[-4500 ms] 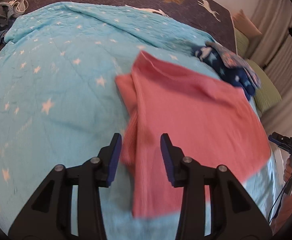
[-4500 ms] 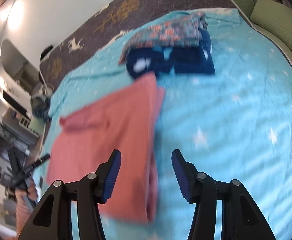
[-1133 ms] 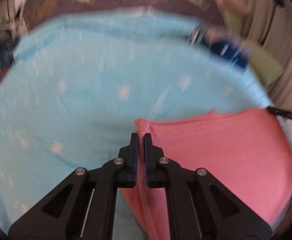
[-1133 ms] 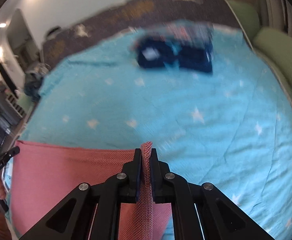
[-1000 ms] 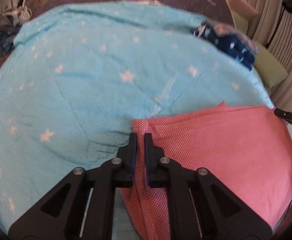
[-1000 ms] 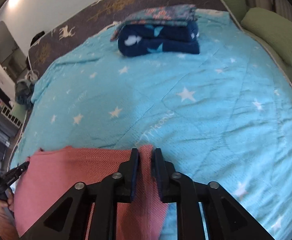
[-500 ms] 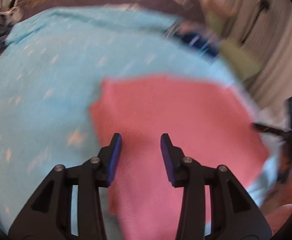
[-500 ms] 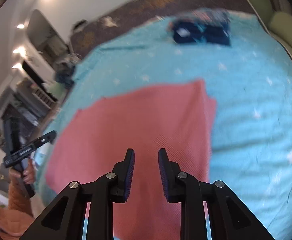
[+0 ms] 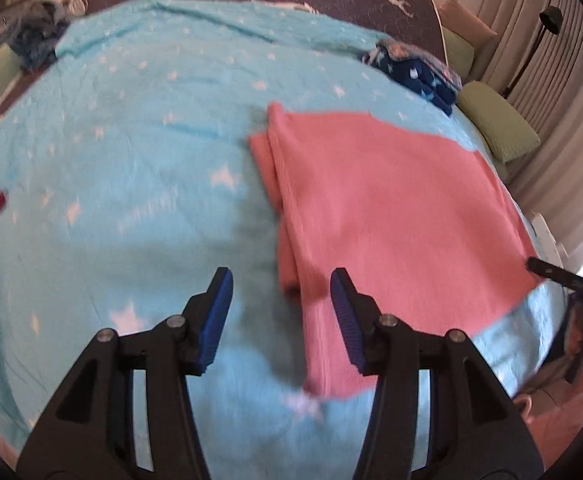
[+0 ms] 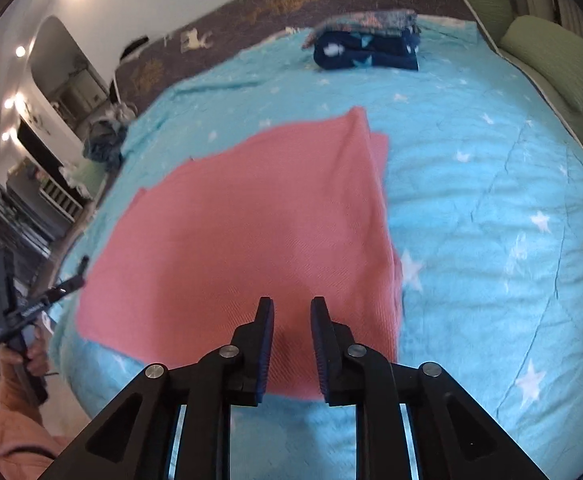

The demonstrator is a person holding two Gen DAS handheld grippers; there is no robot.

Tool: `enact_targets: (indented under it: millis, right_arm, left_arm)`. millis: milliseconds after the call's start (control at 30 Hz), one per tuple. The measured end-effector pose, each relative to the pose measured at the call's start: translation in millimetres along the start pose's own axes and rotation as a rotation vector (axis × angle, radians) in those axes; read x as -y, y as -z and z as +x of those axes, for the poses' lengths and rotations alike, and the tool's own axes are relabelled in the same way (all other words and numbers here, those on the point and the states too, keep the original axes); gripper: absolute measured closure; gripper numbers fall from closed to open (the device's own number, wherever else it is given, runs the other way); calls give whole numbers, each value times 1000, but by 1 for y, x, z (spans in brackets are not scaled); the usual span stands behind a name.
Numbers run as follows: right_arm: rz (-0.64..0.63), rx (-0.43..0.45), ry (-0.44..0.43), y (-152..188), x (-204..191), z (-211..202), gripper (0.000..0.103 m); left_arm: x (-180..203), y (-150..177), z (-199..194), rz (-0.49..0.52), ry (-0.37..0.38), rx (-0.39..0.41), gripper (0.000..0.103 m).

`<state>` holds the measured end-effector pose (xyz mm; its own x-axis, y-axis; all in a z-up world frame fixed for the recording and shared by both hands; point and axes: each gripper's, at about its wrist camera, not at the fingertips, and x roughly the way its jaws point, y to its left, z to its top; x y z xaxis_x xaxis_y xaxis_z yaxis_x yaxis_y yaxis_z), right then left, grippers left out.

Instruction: Fold small clothes

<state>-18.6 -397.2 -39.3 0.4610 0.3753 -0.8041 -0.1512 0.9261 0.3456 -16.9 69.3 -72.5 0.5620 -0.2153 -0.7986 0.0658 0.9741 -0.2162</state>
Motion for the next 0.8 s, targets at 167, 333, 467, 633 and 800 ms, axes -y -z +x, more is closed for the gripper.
enact_targets:
  millis: [167,333,467,633,800]
  right_arm:
    - [60,-16,54,6,10,5,82]
    - [-34,-2,88,1,-12,-6,79]
    - [-38,15,94,3,-17,-8,66]
    - [4,4,85,9,-13,-6,64]
    - [7,9,142,16,-10,-15,62]
  left_arm:
    - [-8,24,-1,-56,-22,-31,51]
    - [-1,29,-21,-11,-6,3,51]
    - [7,40,-27,61,100,-8,51]
    - [8,44,-1,39,96,-53,74]
    - [13,28,-41,58,179,85,93]
